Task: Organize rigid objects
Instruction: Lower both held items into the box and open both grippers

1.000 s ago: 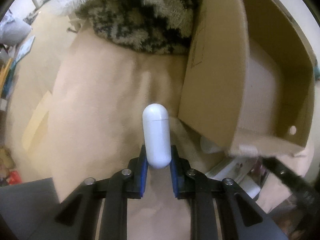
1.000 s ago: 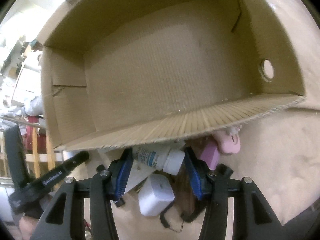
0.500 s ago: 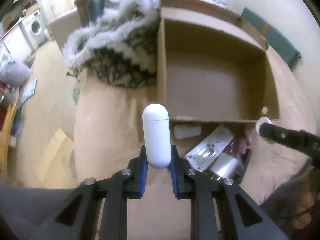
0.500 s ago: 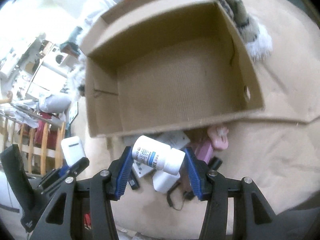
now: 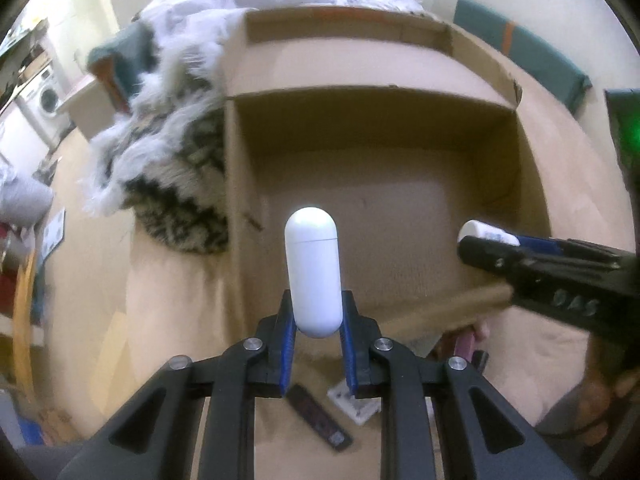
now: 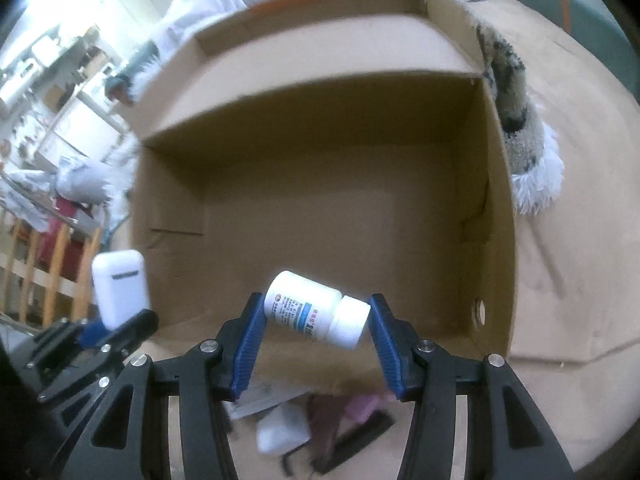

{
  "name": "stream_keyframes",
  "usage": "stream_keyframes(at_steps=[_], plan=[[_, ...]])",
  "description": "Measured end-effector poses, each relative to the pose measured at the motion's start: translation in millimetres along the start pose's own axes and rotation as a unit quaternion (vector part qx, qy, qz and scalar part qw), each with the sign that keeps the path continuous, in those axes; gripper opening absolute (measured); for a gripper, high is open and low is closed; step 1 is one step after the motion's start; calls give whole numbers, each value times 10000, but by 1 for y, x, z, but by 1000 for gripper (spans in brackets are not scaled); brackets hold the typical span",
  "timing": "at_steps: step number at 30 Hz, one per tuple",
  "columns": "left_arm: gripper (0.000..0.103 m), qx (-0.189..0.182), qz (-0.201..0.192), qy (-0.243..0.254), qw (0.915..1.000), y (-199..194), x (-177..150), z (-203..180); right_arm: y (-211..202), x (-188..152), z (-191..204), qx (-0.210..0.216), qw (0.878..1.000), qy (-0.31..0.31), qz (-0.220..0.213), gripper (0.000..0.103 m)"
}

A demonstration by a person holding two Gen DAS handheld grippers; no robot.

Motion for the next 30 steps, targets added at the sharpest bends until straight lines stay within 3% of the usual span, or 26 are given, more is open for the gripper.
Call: stream_keyframes(at_steps=[18,22,30], plan=[[18,455,644,-96,9968,67,-4,-6,45,-13,-14,188,9961,549,672,55],[18,518,676,-124,9963,74,-5,-9,49,-16,-16,496,9917,885,785,55],[18,582,784,-69,9952,79,-5,-21,46,-12,-30,509,9894,1185,665,57]])
Point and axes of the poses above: each gripper's, at about its wrist camera, not at the fingertips, and y roughly the way its jaws point, z to its left, x to its top, the point moved 10 cm from there along y, roughly the way its jaws point
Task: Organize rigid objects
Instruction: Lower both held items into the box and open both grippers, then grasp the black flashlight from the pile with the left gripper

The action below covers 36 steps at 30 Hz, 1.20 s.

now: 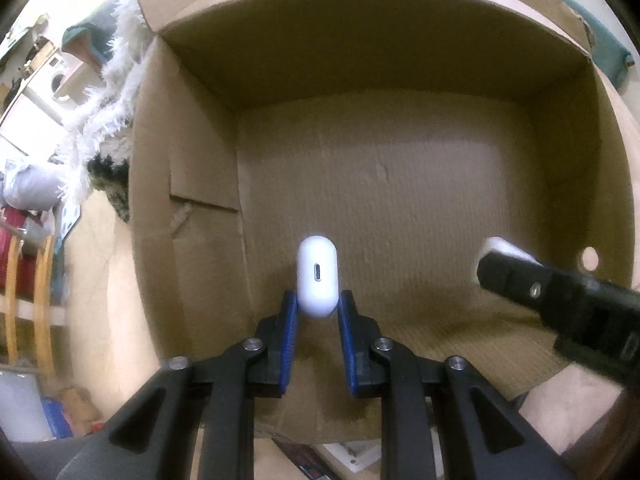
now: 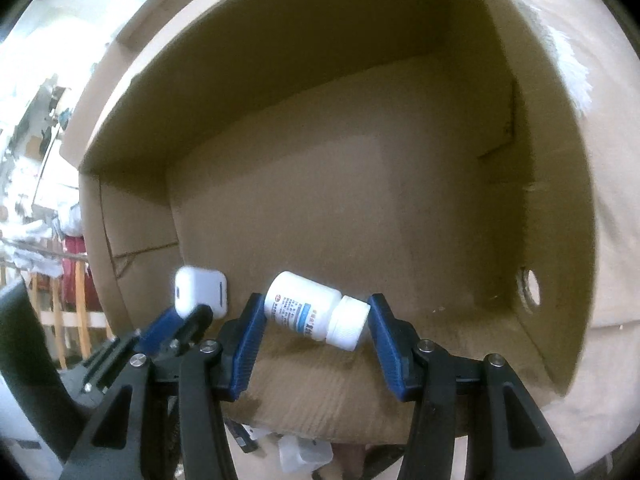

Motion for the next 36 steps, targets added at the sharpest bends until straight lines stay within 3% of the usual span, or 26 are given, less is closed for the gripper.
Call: stream_keyframes(at_steps=[4,8,9,13,26,36], plan=[[23,-13,89,91,9999,0,-2,-5,-5,4,-3,70,9998,136,-82,70],[73,-66,-91,108,9999,-11,1,-11,-9,9,0,69,9996,170,-224,88],[75,-58,-187,103,9998,-16,3,-12,-11,11,-2,49,9993,225,-285,90],[75,71,-297,198,9993,-29,4,-15,-18,16,-1,242,9980,394,-427,100],[75,73,-416,-63,9991,-52,-2,11,-33,14,4,267,9981,206,-525,100],[75,-11,-577,-427,9974,-76,-23,48,-50,-10,5,284,9978,137,-585,100]])
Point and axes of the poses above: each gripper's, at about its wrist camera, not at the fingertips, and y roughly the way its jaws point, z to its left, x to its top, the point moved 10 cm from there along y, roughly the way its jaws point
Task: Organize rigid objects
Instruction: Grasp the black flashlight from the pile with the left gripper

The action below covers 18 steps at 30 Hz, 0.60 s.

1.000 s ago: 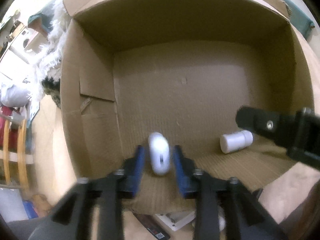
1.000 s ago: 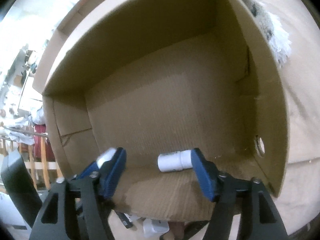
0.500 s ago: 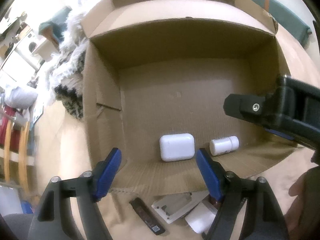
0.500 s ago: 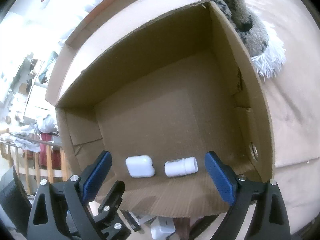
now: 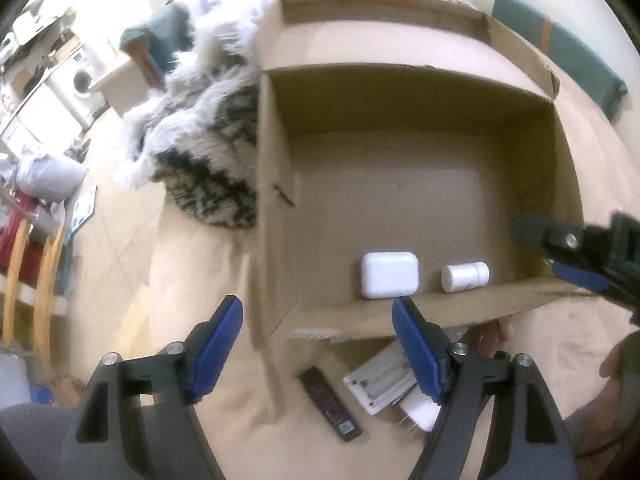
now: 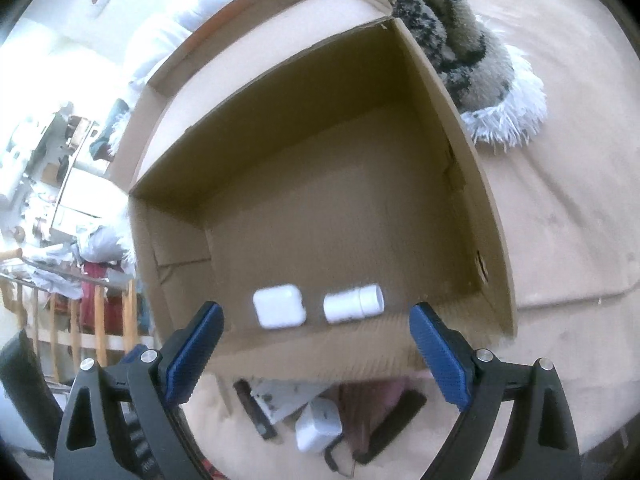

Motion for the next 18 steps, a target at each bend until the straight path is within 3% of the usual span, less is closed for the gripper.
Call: stream_keyframes(at_steps=[6,11,13,15,18], plan=[[75,-196,60,-319,9993,-2,-23,23,-17,-21,7,71,9998,-148,-70,100],[74,-262,620,-558,9962,24,-66,30,-25,-43,-1,205,9998,54,-63,100],[69,-391,918,-718,9924,37,-84,28,-27,-51,-4,206,9997,110,-28,100],[52,-585,1198,-806,9878,52,-99,22,-26,-59,-8,189,9997,162,23,100],[45,-889,1533,-813,9808,70,-117,10,-24,-65,-15,125,9997,210,97,100]])
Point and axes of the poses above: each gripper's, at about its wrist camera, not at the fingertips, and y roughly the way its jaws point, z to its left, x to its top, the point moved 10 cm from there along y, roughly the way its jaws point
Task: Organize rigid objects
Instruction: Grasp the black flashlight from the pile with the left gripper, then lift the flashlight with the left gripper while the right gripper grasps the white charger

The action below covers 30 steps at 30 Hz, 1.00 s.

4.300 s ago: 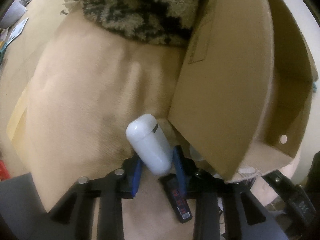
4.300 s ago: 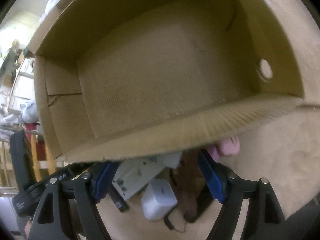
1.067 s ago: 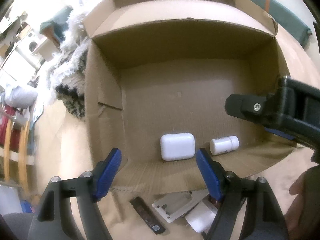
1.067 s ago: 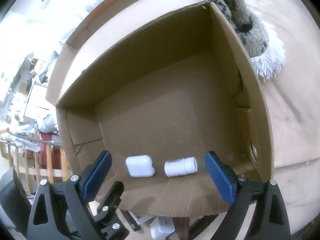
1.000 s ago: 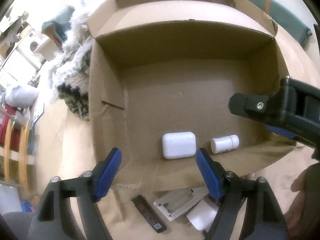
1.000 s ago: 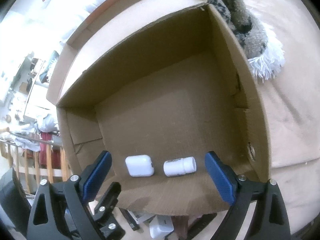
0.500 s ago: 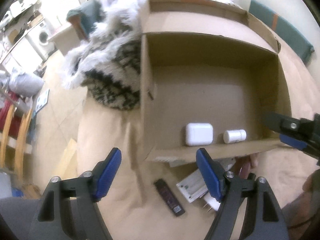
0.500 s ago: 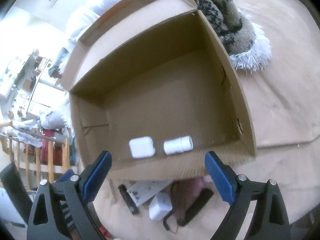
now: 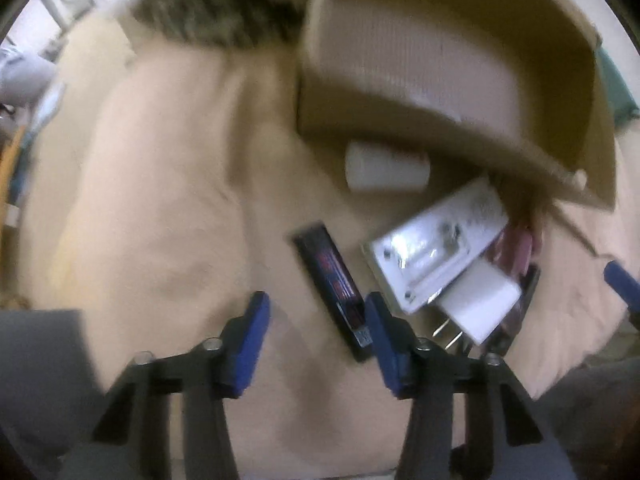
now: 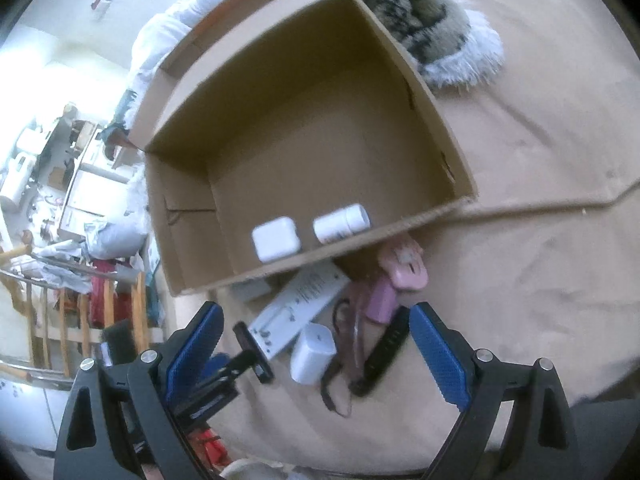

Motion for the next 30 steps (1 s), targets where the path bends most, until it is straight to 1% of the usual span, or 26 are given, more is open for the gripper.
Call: stream_keyframes(at_steps=[3,5,7,8,9,10,11,12,14,15,16,19,22,25,28,30], plan=[[45,-32,-53,-7,10000,5,3,-1,2,-4,-6,7,9999,5,121,100],[45,-41,20,-56,10000,10,3,0,5,-6,-8,39,9998,6,194,100],[45,-43,37,-69,10000,12,3,1,11,-12,-7,188,9992,76,356,100],[43,-33,26,-65,10000,12,4,1,15,-17,-4,332,9982,132,478,97],[32,-4,7,-47,10000,12,6,1,21,-22,0,495,9967,193,609,93],[23,51,-30,-5,10000,11,7,3,26,-28,3,584,9954,230,725,86],[16,59,-13,115,9999,11,7,2,33,-35,6,631,9937,258,891,82],[15,24,-5,135,9999,12,7,0,38,-42,8,633,9925,285,1008,79],[15,-120,6,22,9999,9,6,4,48,-52,11,658,9903,380,1165,70],[15,-98,-8,35,9999,7,7,6,52,-55,13,643,9896,374,1234,67],[15,-63,-29,48,10000,6,6,7,57,-58,14,579,9894,355,1286,61],[15,0,-87,102,9999,1,4,9,65,-60,15,497,9891,406,1325,53],[15,38,-186,138,9997,-5,8,9,71,-59,18,432,9889,366,1373,51],[15,42,-226,63,9997,-8,8,9,80,-57,14,198,9895,359,1389,51],[15,59,-210,8,9998,-7,8,10,89,-57,18,161,9888,284,1457,50],[15,85,-215,0,9997,-7,6,10,94,-57,21,135,9897,208,1412,47]])
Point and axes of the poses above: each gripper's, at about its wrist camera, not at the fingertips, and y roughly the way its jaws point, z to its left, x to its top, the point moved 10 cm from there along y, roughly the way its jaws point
